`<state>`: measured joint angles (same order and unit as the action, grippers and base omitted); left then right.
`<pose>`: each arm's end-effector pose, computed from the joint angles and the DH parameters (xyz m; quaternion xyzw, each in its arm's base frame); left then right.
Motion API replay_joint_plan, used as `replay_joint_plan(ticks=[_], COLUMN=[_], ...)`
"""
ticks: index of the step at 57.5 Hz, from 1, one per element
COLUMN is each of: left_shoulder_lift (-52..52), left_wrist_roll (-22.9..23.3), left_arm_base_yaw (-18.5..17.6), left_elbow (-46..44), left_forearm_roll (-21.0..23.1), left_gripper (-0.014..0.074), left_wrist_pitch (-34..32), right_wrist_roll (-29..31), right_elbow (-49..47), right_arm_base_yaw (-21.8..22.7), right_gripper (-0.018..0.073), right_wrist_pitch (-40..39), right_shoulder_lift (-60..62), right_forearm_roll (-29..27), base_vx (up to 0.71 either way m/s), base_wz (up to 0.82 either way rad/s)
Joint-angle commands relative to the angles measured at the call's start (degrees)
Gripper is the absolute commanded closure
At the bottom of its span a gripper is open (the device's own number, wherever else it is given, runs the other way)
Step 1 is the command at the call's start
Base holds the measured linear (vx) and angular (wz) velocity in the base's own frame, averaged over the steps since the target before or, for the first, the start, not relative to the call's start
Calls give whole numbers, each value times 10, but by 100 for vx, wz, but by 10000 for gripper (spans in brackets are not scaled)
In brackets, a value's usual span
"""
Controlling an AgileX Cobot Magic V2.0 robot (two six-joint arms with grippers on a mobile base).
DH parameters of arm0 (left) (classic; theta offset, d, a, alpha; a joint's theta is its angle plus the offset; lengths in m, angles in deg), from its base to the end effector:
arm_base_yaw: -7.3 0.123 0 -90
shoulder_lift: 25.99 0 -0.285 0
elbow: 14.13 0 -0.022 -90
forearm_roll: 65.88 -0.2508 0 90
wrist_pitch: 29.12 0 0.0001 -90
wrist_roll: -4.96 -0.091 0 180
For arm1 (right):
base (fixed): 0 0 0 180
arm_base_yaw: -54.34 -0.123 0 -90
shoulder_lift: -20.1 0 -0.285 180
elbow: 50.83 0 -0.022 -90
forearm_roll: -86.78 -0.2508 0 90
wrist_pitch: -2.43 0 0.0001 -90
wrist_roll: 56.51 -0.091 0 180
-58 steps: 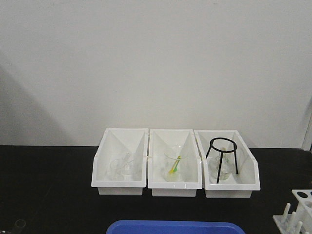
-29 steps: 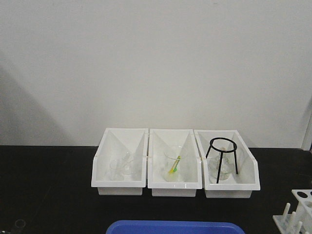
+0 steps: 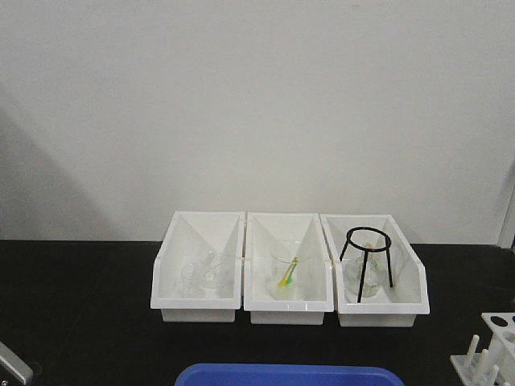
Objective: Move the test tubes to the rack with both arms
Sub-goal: 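Grasp the test tube with the left gripper and lift it out, then carry the held test tube toward the right gripper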
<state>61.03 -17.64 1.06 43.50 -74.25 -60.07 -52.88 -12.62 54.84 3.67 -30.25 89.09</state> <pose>0.2290 -0.0319 0.1788 0.2786 0.7905 0.0804 0.5394 0.1593 -0.0015 0.3710 -0.0332 0.7051 -0.0401 0.7072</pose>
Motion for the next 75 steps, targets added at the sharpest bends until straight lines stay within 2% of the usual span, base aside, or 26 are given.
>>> replay_joint_plan(ticks=[1, 7, 12, 24, 29, 43, 52, 63, 68, 75], left_shoulder_lift=[-8, -8, -8, -8, -8, -25, -87, -164, -196, -210], left_wrist_roll=[2, 2, 2, 3, 8, 10, 39, 74, 104, 151], left_arm_base_yaw=[0, 0, 0, 0, 0, 0, 0, 0, 0, 0], left_elbow=[-18, -18, -18, -18, -18, -18, -22, -91, -162, -255], left_forearm_roll=[4, 5, 5, 5, 5, 5, 6, 21, 20, 20], left_gripper=[50, 106, 200, 521, 619, 619, 619, 619, 619, 619], left_wrist_pitch=[-63, -65, -65, -62, -61, -73, -58, 81, 171, 261], right_wrist_roll=[6, 6, 6, 6, 6, 5, 5, 3, 3, 3], right_elbow=[-20, -20, -20, -20, -20, -20, -20, -20, -20, -20], right_arm_base_yaw=[2, 2, 2, 2, 2, 2, 2, 2, 2, 2], right_gripper=[65, 65, 65, 65, 65, 65, 65, 65, 65, 65], right_wrist_pitch=[-52, -52, -52, -52, -52, -52, -52, -47, -39, -33], right_shoulder_lift=[0, 0, 0, 0, 0, 0, 0, 0, 0, 0], right_forearm_roll=[6, 6, 6, 6, 6, 6, 4, -3, -3, -3], base_vx=[0, 0, 0, 0, 0, 0, 0, 0, 0, 0], base_wz=[0, 0, 0, 0, 0, 0, 0, 0, 0, 0])
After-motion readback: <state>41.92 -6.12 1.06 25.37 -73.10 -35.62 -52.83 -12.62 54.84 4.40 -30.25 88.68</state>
